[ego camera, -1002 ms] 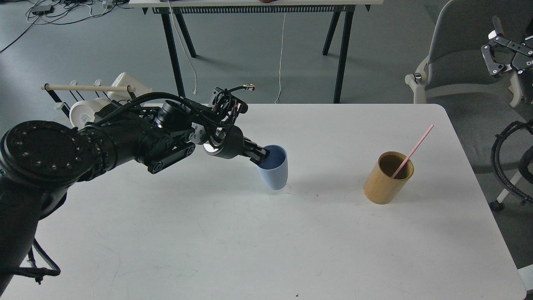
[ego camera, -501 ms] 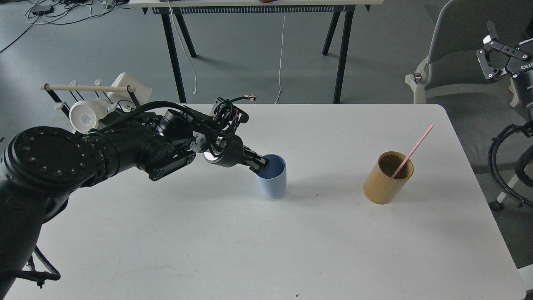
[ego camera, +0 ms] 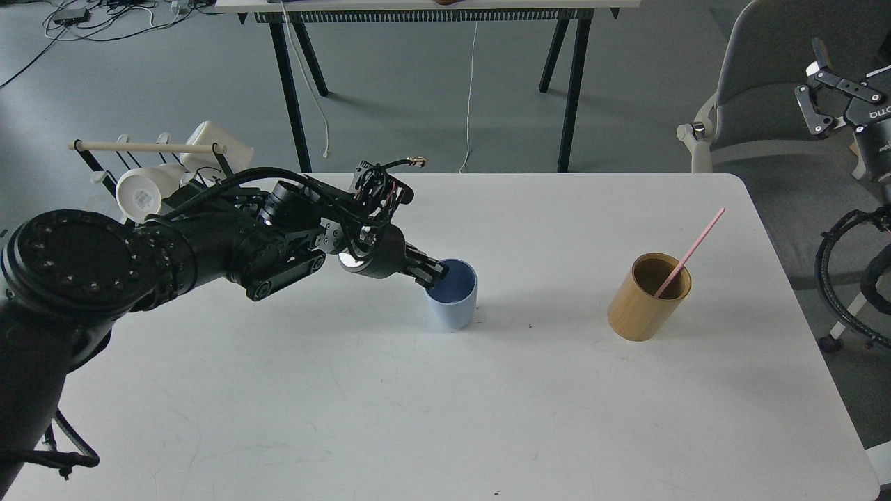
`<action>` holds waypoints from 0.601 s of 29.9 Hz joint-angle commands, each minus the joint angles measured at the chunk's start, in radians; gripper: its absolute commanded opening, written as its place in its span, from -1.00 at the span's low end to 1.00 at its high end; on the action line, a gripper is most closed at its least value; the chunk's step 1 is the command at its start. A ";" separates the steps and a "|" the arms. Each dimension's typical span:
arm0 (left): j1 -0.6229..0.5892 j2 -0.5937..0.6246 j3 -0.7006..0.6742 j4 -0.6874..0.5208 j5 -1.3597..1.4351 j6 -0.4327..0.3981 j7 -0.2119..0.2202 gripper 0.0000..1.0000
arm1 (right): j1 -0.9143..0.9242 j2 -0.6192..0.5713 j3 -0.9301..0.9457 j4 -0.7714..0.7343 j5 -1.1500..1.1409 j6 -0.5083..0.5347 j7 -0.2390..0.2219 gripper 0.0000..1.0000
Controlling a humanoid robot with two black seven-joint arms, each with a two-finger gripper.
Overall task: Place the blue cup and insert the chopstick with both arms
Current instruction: 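Open the left gripper to release the blue cup upright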
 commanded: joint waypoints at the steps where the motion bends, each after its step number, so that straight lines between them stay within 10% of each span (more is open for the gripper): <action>1: 0.000 0.008 -0.003 0.000 -0.001 -0.001 0.000 -0.67 | 0.000 -0.001 0.001 0.001 0.000 0.000 0.000 0.85; 18: 0.070 0.098 -0.245 0.014 -0.101 -0.022 0.000 0.04 | 0.041 -0.088 -0.031 0.016 -0.106 -0.015 0.000 0.86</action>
